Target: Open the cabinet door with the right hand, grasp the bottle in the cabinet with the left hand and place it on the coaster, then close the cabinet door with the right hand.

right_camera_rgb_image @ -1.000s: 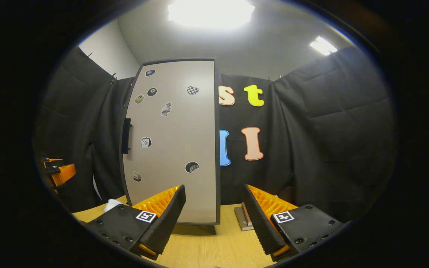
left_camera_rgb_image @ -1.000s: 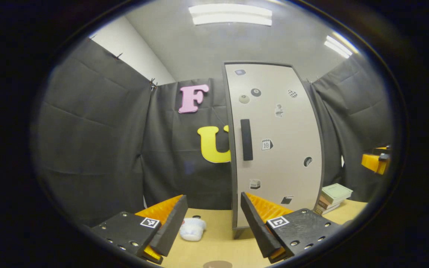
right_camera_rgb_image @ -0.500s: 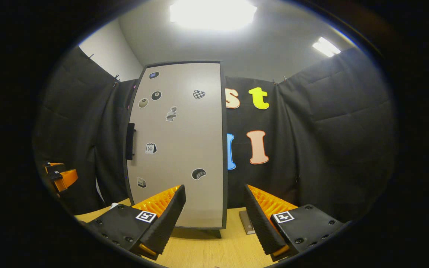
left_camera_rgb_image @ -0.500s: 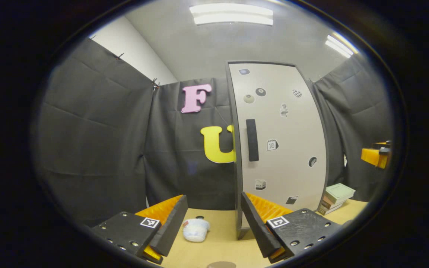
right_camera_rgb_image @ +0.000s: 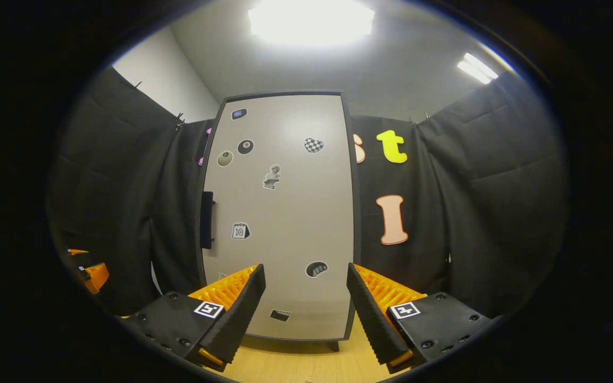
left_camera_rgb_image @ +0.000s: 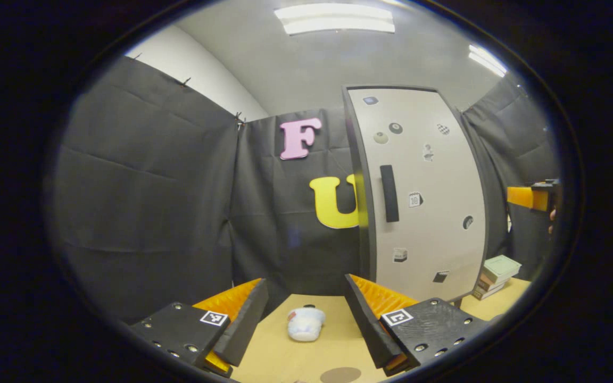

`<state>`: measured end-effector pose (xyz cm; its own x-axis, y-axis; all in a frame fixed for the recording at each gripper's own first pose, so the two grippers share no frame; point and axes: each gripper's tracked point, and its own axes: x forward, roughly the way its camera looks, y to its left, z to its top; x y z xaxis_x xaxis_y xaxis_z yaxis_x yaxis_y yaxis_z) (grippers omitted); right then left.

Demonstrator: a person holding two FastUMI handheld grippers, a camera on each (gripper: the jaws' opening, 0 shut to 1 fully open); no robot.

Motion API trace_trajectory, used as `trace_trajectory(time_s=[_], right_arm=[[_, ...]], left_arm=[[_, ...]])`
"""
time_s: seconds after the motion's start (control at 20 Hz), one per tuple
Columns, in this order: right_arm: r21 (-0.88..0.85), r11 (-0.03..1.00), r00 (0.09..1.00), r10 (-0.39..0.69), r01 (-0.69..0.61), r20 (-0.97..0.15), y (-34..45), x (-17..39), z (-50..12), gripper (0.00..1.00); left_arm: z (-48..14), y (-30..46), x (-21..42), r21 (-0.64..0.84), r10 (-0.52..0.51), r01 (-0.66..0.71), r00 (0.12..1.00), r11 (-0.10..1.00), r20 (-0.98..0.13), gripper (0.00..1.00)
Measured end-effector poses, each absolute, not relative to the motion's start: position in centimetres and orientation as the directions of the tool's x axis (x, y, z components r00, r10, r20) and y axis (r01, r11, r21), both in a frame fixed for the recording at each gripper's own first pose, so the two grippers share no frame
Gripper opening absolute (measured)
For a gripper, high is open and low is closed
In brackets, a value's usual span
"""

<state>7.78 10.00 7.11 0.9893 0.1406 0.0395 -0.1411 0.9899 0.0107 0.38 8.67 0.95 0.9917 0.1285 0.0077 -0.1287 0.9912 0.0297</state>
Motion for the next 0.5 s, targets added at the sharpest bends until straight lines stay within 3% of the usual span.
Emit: trace_trajectory(time_s=[0.5], right_arm=[[0.001,0.967,0.965,0.255,-0.256,0.060,19.0,11.8,10.3,0.98]], left_arm=[[-0.5,18.6,-4.8,0.063,0.306,-0.304,0.952,0.950,-0.013,0.87]])
